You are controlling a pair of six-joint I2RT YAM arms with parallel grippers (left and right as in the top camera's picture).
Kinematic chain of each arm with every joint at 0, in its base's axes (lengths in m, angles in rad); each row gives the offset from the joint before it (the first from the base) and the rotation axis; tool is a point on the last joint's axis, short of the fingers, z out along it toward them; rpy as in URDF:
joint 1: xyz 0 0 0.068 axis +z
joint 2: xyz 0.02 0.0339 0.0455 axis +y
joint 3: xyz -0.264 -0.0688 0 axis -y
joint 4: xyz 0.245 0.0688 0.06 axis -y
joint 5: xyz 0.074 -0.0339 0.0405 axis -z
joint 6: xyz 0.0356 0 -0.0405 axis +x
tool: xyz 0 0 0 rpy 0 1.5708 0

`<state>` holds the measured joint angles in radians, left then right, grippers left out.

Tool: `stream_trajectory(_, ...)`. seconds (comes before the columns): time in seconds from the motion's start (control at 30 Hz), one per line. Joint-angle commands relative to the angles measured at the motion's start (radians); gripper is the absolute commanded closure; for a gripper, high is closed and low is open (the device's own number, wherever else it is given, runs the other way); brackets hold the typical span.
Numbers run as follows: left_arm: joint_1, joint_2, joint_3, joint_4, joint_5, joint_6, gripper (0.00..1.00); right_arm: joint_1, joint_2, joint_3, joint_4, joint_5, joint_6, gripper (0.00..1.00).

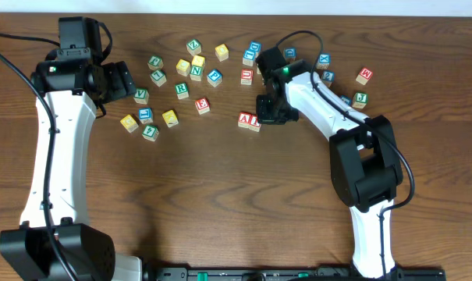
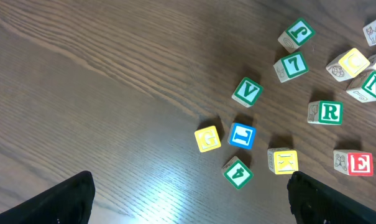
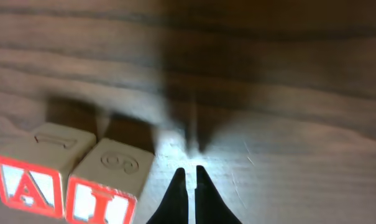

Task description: Spell out AI2

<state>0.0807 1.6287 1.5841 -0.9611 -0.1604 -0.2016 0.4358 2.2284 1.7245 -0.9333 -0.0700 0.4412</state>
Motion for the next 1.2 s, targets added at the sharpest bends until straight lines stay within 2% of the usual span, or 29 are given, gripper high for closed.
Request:
stream_trajectory(0.0, 0.003, -0.009, 0.022, 0.000, -0.009, 0.010, 0.03, 0.010, -0.029, -0.031, 0.031, -0.047, 0.023, 0.99)
stream_trajectory(0.67, 0.003, -0.009, 0.022, 0.000, -0.009, 0.010, 0.03, 0.038, -0.029, -0.043, 0.156, -0.049, 0.026, 0.99)
stream_trajectory(1.17, 0.003, -0.009, 0.022, 0.000, -0.009, 0.010, 0.02, 0.045, -0.029, -0.043, 0.112, -0.044, 0.106, 0.99)
